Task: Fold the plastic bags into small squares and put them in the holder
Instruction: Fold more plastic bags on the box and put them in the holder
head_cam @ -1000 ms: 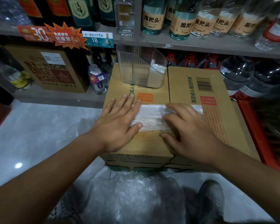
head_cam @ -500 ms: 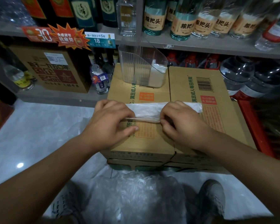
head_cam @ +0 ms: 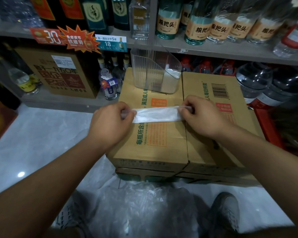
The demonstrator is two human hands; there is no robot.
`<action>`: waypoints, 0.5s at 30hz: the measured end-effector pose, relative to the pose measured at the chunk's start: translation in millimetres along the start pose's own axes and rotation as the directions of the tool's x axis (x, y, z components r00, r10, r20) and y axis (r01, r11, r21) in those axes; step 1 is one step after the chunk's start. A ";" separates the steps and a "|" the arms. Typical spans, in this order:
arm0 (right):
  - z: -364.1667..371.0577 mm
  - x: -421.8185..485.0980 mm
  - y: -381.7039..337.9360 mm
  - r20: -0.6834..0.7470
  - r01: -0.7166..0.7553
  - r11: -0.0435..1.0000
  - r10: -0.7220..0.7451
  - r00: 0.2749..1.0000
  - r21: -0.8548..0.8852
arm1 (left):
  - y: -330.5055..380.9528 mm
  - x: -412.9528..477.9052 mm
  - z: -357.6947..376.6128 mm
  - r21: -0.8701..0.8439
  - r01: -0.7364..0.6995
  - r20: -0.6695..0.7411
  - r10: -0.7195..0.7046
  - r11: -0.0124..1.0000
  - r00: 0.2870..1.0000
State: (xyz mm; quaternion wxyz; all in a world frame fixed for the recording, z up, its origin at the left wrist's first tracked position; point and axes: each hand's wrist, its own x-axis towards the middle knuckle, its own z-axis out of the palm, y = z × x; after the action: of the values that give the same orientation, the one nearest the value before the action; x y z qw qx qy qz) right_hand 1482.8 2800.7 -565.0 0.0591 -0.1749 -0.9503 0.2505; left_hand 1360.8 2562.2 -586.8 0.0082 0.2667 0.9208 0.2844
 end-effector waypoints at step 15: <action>3.8 7.2 -14.9 0.034 -0.053 0.978 0.061 0.998 -0.204 | 14.6 -2.4 13.6 0.201 -0.397 0.305 0.328 0.895 0.894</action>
State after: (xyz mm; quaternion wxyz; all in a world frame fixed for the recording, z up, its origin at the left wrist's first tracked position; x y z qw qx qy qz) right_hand 1470.8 2789.5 -560.7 0.0148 -0.2023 -0.9664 0.1576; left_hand 1372.2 2578.2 -590.8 0.0420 0.4693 0.8738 0.1206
